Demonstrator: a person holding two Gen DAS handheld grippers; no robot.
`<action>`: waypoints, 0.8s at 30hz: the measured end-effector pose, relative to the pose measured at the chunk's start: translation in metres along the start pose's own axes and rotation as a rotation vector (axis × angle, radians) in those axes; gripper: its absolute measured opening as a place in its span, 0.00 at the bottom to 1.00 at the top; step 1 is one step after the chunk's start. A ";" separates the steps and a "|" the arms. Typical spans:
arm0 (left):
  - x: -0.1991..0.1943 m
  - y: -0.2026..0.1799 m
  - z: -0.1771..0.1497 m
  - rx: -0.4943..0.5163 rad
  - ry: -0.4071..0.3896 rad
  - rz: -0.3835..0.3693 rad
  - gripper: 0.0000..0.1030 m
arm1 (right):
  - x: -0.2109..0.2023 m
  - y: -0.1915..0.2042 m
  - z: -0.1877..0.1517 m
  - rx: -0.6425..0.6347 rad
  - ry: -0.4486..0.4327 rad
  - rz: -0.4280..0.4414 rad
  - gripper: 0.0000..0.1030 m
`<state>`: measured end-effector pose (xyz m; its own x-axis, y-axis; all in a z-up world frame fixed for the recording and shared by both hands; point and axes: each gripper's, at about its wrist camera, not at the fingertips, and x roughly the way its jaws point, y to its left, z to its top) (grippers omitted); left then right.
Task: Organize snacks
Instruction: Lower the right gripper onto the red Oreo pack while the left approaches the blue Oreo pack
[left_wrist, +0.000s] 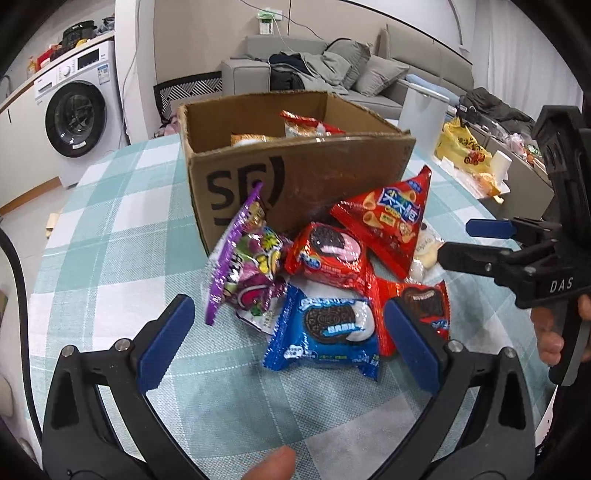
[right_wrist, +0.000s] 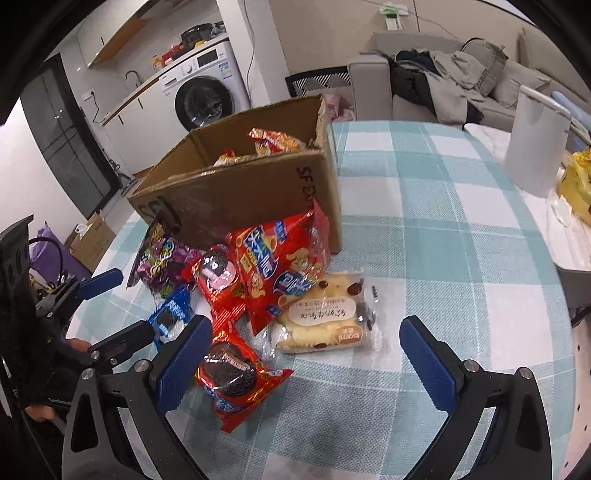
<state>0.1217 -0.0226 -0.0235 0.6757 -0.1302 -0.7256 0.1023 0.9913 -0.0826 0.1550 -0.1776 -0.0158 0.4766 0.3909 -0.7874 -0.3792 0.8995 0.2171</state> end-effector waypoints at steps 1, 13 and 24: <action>0.002 -0.001 -0.001 0.004 0.008 0.000 0.99 | 0.003 0.001 -0.001 -0.004 0.020 0.006 1.00; 0.015 -0.004 -0.008 0.032 0.048 0.014 0.99 | 0.019 0.021 -0.013 -0.092 0.100 0.038 1.00; 0.003 0.005 -0.007 0.033 0.044 -0.020 0.99 | 0.017 0.040 -0.022 -0.192 0.115 0.114 0.93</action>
<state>0.1188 -0.0182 -0.0310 0.6407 -0.1482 -0.7534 0.1396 0.9873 -0.0755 0.1302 -0.1392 -0.0333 0.3324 0.4534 -0.8270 -0.5742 0.7929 0.2040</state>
